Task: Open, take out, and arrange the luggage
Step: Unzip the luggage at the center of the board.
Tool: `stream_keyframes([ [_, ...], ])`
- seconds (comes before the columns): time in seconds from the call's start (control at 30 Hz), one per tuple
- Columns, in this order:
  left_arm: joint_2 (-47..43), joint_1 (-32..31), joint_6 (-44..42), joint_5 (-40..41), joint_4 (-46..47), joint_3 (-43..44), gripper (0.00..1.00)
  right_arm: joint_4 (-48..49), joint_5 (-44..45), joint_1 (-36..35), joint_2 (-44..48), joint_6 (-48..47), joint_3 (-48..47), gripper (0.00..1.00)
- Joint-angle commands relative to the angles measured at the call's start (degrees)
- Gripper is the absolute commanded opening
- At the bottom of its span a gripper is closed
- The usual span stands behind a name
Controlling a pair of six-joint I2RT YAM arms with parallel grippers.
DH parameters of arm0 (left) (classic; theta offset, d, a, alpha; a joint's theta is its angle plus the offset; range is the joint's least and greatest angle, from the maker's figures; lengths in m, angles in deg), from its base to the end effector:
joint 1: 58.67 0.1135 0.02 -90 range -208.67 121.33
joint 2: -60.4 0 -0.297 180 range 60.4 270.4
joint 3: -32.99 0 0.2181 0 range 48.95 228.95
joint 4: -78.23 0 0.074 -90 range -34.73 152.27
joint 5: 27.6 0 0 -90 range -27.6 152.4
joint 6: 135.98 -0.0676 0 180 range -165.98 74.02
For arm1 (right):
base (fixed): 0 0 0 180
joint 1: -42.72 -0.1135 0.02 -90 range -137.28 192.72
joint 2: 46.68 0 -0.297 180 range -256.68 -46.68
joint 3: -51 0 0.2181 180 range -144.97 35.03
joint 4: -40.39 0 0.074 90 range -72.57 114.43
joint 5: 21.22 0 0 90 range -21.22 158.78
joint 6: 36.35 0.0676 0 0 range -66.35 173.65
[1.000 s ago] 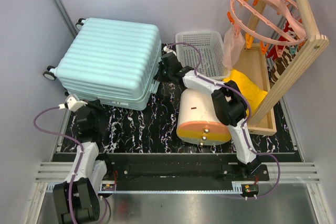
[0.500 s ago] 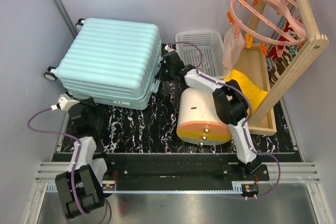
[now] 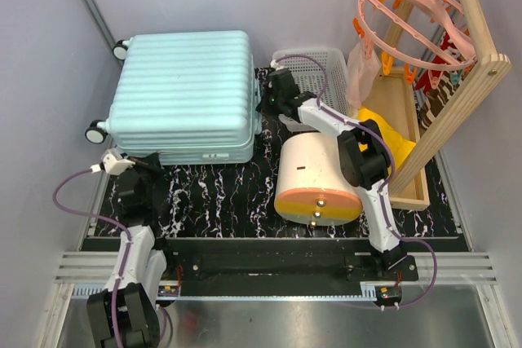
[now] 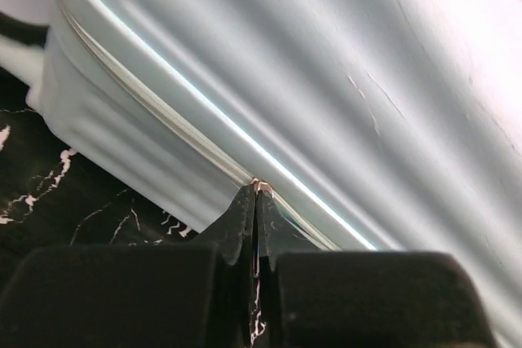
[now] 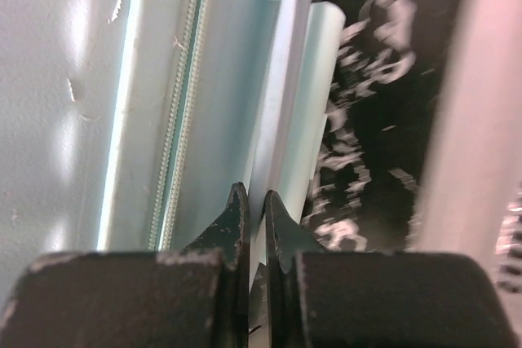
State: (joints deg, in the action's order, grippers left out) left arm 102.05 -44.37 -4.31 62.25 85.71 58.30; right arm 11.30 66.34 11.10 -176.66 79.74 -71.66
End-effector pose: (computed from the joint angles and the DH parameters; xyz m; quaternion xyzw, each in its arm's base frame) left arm 0.1428 0.0362 0.2277 -0.3557 0.6712 -0.1548 0.6317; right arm 0.4592 0.2861 0.2293 -0.0526 0.8909 0.2341 0.3856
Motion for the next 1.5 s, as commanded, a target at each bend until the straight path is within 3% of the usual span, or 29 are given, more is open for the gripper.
stream_keyframes([
  [0.0, -1.83, 0.90, -1.24, 5.50, 0.64, -0.29, 0.00, -4.10, 12.29, 7.71, 1.21, -8.42, -0.71, 0.00],
  [0.47, 4.14, 11.44, 0.96, 4.80, 3.37, 2.17, 0.00, -3.93, 9.29, 7.71, 2.71, -9.12, 1.75, 0.00],
  [0.9, 5.46, 12.15, 2.53, 3.38, 3.10, 0.68, 0.00, 0.38, -0.28, 7.10, 8.50, -7.63, 5.97, 0.00],
  [1.27, 9.77, 17.51, 5.53, -0.64, 6.35, 1.65, 0.00, 0.91, -1.95, 6.04, 11.05, -8.68, 8.16, 0.00],
  [1.47, 7.57, 17.95, 4.91, 2.43, 5.39, 0.41, 0.00, 2.58, -4.67, 5.51, 17.02, -9.30, 13.08, 0.00],
])
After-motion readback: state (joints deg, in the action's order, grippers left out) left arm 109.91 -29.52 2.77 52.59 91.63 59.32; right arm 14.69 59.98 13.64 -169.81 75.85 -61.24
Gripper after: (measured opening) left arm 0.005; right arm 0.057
